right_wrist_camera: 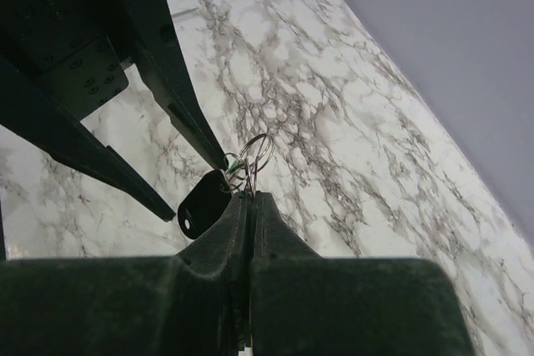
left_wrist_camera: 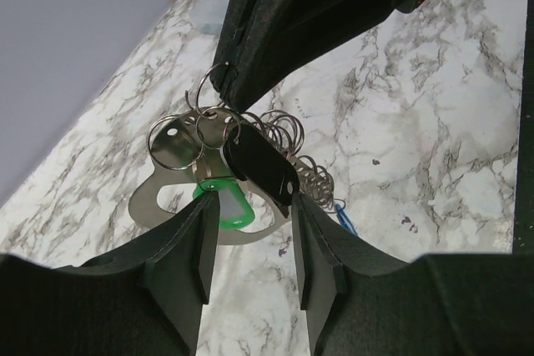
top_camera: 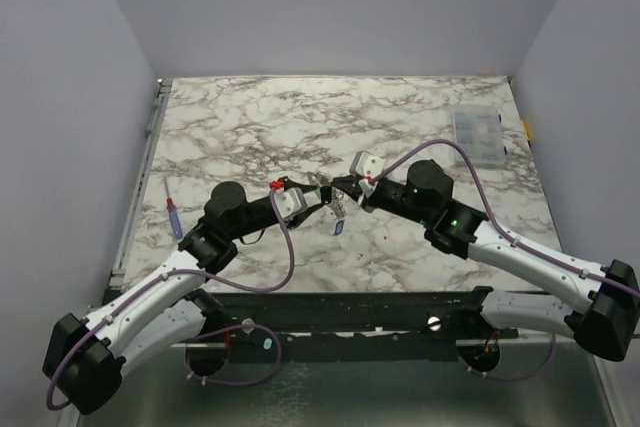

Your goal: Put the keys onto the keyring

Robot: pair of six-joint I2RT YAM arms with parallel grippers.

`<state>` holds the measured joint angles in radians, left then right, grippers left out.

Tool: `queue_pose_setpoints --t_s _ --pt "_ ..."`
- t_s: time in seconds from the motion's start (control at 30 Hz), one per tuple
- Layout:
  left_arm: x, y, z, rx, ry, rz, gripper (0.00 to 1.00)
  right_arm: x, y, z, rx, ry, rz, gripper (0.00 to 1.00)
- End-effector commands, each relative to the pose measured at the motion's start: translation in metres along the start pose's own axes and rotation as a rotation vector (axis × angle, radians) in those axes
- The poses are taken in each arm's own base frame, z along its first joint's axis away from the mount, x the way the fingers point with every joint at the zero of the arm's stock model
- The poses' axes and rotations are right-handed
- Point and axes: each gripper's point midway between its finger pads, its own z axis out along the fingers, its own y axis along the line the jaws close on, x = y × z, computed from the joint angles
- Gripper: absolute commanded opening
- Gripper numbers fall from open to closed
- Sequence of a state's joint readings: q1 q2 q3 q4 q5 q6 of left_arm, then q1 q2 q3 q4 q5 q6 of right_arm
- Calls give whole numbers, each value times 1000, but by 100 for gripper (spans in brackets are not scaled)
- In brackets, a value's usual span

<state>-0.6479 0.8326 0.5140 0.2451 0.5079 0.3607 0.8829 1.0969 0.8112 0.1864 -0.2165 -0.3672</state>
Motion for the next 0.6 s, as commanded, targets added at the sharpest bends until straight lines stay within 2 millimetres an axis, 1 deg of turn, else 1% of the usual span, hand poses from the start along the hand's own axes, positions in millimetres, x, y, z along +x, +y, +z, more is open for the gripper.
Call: queue_pose_setpoints --t_s 0.0,0.1,0.2,0.3,0.37,0.43,0.53,0.57 --pt "-5 4 6 -30 -47 -88 47 -16 -9 -1 41 -56 -2 0" --pt "-3 7 9 -46 -45 -119 47 -16 -7 1 28 -59 1 1" --pt "-5 4 11 -31 -61 -138 46 -16 -6 2 24 -61 4 1" --pt "-6 4 12 -31 -69 -146 43 -16 -5 3 18 -61 6 1" --pt "-7 5 12 -40 -75 -153 37 -16 -4 3 13 -61 6 1" --pt "-8 5 13 -37 -81 -151 27 -14 -3 4 5 -57 9 1" --pt "-9 7 12 -49 -83 -149 6 -11 -1 5 2 -51 13 1" --pt "-9 9 12 -58 -83 -147 0 -11 -1 5 2 -51 14 1"
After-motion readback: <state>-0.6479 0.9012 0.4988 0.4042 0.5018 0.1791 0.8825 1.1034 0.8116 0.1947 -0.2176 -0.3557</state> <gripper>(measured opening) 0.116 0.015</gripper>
